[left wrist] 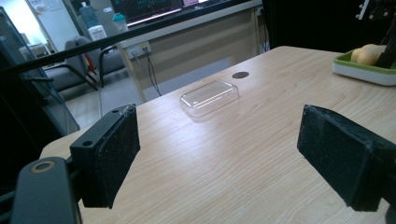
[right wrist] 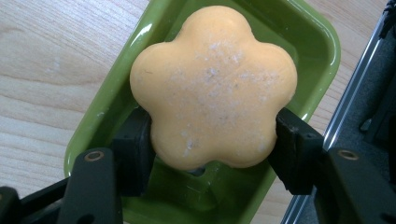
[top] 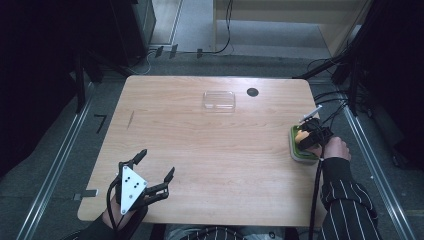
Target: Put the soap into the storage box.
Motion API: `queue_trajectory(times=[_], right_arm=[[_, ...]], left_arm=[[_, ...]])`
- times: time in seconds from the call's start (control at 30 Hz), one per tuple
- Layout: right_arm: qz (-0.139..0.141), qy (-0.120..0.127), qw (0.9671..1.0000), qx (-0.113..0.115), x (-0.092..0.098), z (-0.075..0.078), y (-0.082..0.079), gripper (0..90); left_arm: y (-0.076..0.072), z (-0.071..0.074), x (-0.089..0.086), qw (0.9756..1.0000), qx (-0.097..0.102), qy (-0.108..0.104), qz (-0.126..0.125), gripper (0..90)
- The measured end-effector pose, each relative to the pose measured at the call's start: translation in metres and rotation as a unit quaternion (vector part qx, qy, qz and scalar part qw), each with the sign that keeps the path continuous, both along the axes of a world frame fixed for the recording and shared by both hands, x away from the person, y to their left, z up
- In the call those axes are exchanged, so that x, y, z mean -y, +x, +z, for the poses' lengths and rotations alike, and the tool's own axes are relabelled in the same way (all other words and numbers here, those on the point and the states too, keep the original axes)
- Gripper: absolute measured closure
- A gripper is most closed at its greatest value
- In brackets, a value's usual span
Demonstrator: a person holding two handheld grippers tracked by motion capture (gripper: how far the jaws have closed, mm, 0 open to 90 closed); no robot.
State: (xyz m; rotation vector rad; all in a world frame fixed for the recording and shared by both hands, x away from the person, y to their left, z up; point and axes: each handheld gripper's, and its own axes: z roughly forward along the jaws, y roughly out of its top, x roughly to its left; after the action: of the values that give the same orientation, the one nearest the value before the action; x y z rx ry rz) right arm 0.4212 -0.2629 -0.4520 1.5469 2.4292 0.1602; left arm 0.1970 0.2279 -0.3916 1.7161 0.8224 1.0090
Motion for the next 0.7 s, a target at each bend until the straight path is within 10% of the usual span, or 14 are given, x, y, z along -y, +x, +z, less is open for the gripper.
queue_trajectory(times=[0.7], right_arm=[[0.012, 0.001, 0.9999, -0.005, -0.0005, 0.0002, -0.0022, 34.4]], left_arm=[[0.0015, -0.0003, 0.0022, 1.0000, 0.000, 0.000, -0.001, 13.5]])
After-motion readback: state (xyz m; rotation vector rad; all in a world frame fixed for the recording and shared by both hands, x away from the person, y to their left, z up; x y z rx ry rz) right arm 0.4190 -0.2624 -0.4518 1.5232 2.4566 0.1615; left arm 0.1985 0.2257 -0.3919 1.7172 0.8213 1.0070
